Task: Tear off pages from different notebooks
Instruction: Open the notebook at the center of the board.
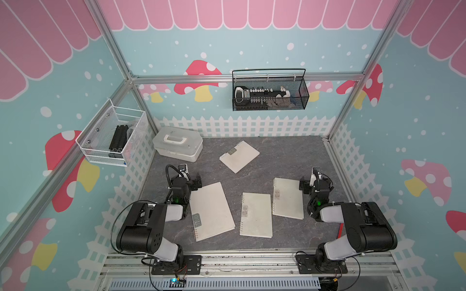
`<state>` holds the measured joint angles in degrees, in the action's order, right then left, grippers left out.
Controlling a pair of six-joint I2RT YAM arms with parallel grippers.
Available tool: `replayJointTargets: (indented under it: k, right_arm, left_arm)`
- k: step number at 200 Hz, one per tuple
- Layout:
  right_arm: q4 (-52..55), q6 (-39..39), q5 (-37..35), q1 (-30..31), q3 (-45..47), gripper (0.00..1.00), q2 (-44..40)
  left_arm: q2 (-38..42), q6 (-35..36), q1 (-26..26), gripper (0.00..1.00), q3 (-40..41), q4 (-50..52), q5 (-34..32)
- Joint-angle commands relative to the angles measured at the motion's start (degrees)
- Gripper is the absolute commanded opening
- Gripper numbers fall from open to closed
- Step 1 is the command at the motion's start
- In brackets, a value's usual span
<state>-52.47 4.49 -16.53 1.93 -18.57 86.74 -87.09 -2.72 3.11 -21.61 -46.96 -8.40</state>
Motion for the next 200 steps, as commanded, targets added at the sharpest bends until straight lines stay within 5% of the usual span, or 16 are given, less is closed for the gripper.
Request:
replayJointTargets:
  k: [1,125,149,158,176,188,200]
  right_arm:
    - [-2.75,-0.98,-0.85,0.35,-0.50,0.99,0.36]
    - [-3.16,-1.17,-1.49,0.42,-0.68,0.99,0.00]
    - [15.52,-0.81,-3.13,1.39,-6.42,0.99,-10.61]
    - [25.80,5.82,-4.23,1.36,-10.22,0.99,-15.54]
    - [54.93,29.15,-10.79,1.23,-19.16,0.99,-22.72]
    - [61.75,27.35,-2.17,1.05,-21.11,0.99,-24.79]
    - [65.54,26.92,8.01,1.13,-21.21,0.99,-24.81]
  left_arm:
    - [-0.51,1.23,-0.35,0.99,-1.16,-2.26,-0.96]
    - [-0.50,1.23,-0.42,0.99,-1.27,-2.28,-0.94]
    - [4.69,1.09,1.93,0.99,-5.17,8.77,-10.49]
    - [8.88,1.80,4.56,0.99,-9.59,18.86,-15.64]
    - [16.68,-17.88,6.69,0.99,-21.20,45.27,-18.72]
    - [19.05,-38.36,6.64,0.99,-27.69,62.50,-17.47]
    - [18.82,-38.26,7.56,0.99,-28.69,61.13,-0.56]
